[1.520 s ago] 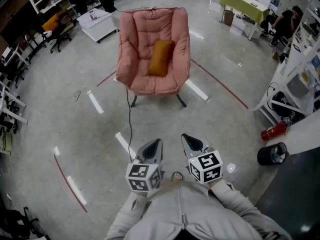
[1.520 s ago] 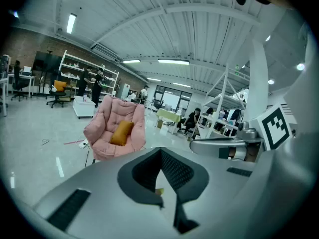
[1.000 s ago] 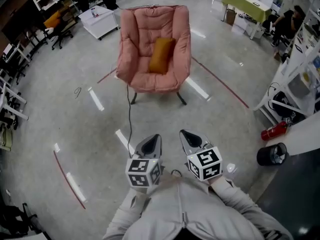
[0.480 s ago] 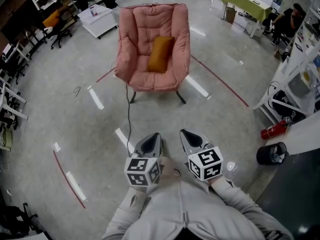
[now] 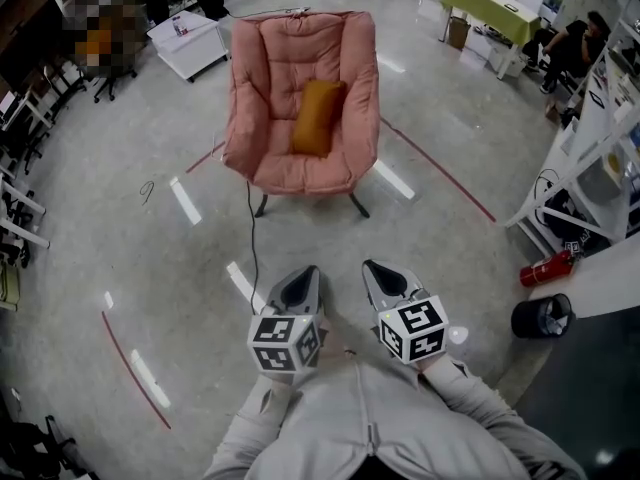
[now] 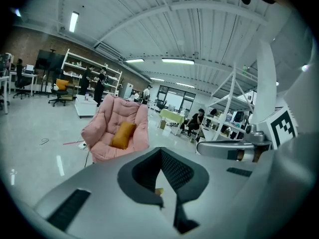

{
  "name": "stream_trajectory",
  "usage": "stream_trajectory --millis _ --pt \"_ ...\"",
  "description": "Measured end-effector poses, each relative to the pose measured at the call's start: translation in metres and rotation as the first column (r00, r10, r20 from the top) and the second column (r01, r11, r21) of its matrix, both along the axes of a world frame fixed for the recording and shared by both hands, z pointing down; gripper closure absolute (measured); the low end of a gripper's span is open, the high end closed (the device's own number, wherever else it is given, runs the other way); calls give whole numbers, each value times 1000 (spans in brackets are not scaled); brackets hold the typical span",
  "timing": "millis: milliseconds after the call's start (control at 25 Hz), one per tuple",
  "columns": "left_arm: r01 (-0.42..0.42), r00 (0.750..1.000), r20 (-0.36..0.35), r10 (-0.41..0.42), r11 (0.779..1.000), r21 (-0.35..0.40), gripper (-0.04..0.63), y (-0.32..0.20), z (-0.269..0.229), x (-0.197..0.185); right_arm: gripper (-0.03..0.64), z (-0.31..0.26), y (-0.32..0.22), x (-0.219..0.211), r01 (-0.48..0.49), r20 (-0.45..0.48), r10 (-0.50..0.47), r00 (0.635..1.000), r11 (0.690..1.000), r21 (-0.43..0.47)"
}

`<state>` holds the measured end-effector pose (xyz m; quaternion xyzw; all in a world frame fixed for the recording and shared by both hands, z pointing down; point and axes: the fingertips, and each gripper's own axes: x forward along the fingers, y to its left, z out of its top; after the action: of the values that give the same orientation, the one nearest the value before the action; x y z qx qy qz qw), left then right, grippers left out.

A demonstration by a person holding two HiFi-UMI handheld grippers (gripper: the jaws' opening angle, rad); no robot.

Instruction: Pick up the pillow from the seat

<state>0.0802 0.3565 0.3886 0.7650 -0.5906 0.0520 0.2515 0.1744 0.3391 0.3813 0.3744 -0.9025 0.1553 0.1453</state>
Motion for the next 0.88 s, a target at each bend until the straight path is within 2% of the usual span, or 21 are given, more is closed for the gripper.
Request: stream_trajectory --millis 880 --pt "-21 1000 -5 21 999 -25 591 -190 -7 -109 618 -7 -192 -100 -54 -23 54 998 999 -8"
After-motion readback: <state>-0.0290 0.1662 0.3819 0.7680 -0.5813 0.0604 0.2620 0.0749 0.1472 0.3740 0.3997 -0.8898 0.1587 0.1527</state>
